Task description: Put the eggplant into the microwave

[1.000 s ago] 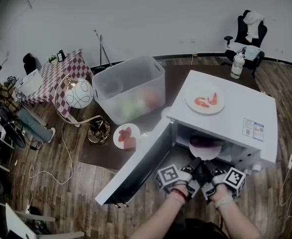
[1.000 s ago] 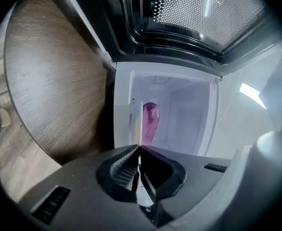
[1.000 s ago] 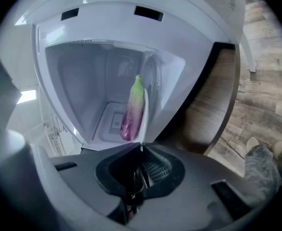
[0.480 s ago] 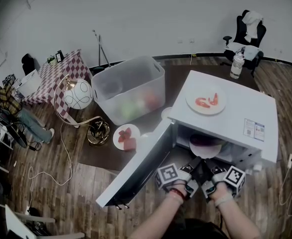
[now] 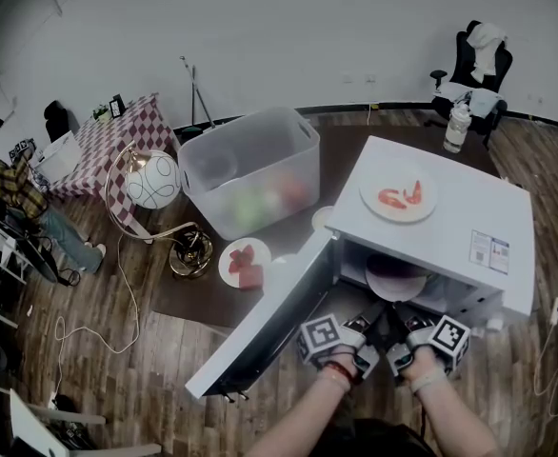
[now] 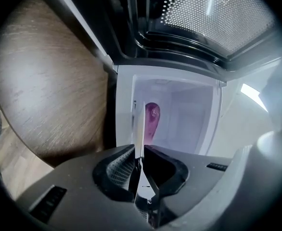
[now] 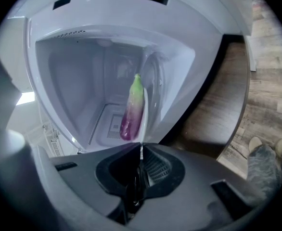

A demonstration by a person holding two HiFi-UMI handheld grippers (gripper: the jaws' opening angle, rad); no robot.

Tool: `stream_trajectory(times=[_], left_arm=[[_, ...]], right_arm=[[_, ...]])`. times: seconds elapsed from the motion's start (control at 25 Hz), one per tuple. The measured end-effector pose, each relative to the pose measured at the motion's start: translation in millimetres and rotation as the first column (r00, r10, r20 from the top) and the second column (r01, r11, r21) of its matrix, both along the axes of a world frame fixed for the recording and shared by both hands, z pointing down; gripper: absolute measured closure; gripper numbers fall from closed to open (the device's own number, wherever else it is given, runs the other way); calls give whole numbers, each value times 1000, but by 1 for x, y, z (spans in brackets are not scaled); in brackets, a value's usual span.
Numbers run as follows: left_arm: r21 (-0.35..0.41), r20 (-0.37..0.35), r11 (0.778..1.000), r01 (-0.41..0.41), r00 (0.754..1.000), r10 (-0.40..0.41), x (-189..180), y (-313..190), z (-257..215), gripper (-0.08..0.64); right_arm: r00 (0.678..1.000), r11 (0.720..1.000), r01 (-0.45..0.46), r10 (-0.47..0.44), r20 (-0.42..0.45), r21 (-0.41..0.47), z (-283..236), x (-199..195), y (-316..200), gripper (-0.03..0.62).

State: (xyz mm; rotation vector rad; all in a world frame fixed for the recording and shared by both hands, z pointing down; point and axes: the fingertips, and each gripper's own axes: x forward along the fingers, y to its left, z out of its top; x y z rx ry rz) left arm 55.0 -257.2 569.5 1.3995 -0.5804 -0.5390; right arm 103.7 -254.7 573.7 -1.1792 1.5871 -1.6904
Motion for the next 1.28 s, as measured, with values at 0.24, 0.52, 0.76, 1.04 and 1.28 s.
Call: stream_trajectory(times=[0.24,0.52,0.76,1.04,1.28], left_arm=[[-3,-2,1000,1,1000,-1,-1,-3,-1,499],[-16,-19,1000,3,1000,-3,-2,-6,5,525],[-13,-19,1000,10,1000,-10,-4,-6,0,531],[-27,-22,999,20,1000,-21,-5,-1,5,535],[3,-9,1000,30,1000,-30,-7,1,3,545]], right_arm=[[1000,1000,-6,6,2,-8,1,-1,-3,574],[1000,1000,-20,20,1,-16,2,0,-6,588],[1000,1000,-20,20,4,7,-1,0,-7,588],[1000,1000,-6,6,5,28,-5,-2,-1,574],[1000,998,21,-21,-2,58,-8,-4,4,574]])
